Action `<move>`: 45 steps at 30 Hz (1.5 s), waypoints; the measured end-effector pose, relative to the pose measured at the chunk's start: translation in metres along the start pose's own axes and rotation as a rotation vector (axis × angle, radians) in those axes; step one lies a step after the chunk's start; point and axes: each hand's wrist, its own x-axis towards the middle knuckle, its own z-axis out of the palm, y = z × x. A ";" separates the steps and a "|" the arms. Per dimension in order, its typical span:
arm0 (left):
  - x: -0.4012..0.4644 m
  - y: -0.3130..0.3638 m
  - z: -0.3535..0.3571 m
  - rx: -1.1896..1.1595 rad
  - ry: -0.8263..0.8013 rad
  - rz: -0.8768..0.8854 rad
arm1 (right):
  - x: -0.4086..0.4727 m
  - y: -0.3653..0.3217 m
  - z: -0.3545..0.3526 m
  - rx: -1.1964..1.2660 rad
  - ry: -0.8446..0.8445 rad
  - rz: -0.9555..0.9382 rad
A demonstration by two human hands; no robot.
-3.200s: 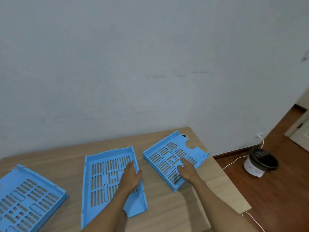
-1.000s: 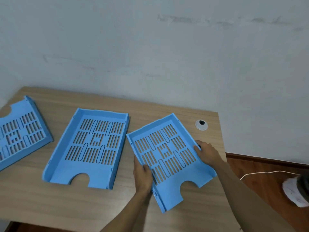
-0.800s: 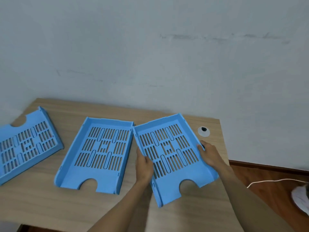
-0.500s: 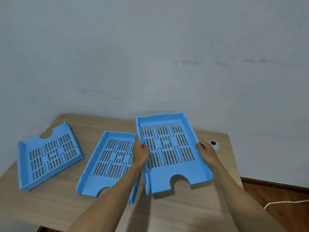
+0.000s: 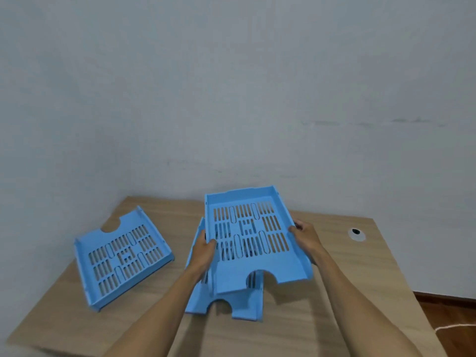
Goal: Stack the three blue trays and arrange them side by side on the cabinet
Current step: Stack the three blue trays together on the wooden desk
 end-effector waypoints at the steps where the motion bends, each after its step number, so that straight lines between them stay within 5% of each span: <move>1: 0.001 -0.005 -0.016 0.002 0.011 0.011 | -0.008 -0.003 0.018 -0.008 0.010 -0.001; 11: 0.019 -0.040 -0.113 0.058 -0.091 0.058 | -0.088 -0.013 0.119 0.096 0.039 0.043; 37: 0.069 -0.105 -0.077 0.095 -0.233 0.054 | -0.038 0.059 0.155 0.130 0.250 0.155; 45: 0.074 -0.106 -0.070 0.070 -0.225 -0.074 | -0.024 0.061 0.154 0.082 0.228 0.177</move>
